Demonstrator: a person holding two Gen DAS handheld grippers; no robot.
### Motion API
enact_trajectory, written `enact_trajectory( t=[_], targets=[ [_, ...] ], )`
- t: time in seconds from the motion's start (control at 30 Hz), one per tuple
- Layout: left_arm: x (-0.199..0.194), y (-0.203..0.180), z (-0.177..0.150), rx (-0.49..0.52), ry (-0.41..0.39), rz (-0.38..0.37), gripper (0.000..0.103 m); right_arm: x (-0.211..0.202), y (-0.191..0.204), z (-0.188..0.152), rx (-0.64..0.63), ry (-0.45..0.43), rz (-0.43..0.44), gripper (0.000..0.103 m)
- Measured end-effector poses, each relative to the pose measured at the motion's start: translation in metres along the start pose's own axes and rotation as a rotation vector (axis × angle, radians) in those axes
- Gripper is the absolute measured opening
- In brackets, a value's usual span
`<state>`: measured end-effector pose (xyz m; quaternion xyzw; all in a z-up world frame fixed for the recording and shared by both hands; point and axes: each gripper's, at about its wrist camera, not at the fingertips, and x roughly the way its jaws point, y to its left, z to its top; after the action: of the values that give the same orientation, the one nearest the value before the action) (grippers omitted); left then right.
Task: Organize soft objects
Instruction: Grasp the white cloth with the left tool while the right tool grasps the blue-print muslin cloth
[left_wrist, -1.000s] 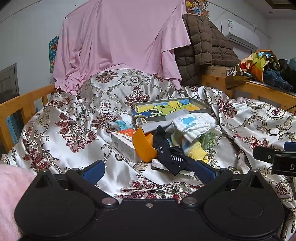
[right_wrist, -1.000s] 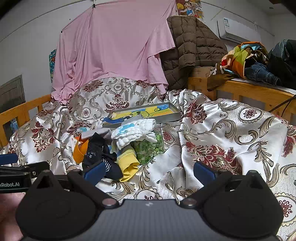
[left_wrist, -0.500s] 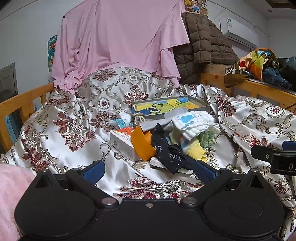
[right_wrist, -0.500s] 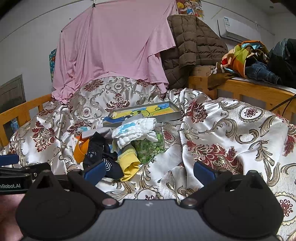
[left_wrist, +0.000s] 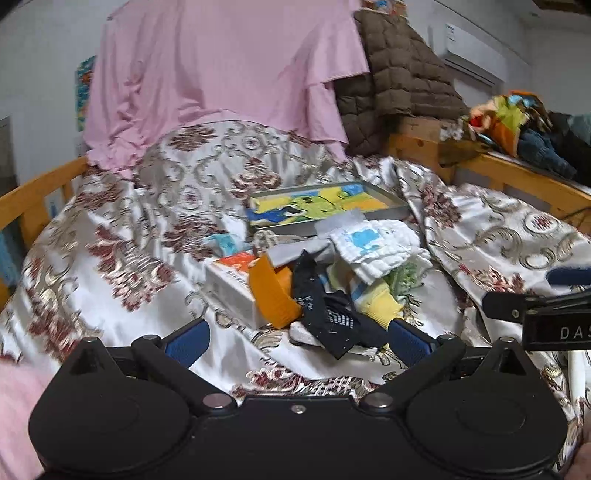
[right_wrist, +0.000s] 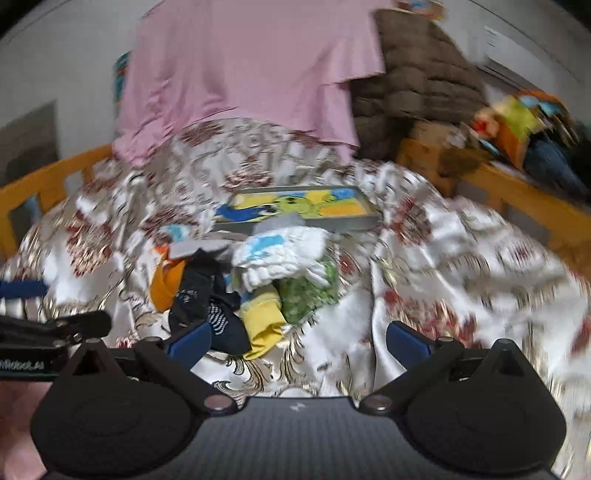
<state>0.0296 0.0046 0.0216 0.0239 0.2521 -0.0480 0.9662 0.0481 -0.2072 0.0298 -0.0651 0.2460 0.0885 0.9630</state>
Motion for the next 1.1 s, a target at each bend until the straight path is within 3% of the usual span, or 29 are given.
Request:
enact_trajectory(
  t=[0.1, 0.27, 0.57, 0.87, 1.1],
  targets=[
    [0.009, 0.002, 0.012, 0.050, 0.018, -0.040, 0.102, 0.003, -0.003, 0.023, -0.074, -0.002, 0.018, 0.103],
    [0.030, 0.012, 0.034, 0.103, 0.051, -0.108, 0.102, 0.020, -0.021, 0.068, -0.041, 0.028, 0.063, 0.103],
    [0.086, 0.042, 0.075, 0.028, 0.081, -0.162, 0.102, 0.069, -0.014, 0.119, -0.103, 0.051, 0.090, 0.103],
    [0.145, 0.062, 0.097, -0.008, 0.106, -0.168, 0.102, 0.113, 0.009, 0.131, -0.286, 0.086, 0.110, 0.103],
    [0.174, 0.053, 0.102, 0.099, 0.124, -0.231, 0.102, 0.148, 0.013, 0.102, -0.451, 0.051, 0.083, 0.103]
  ],
)
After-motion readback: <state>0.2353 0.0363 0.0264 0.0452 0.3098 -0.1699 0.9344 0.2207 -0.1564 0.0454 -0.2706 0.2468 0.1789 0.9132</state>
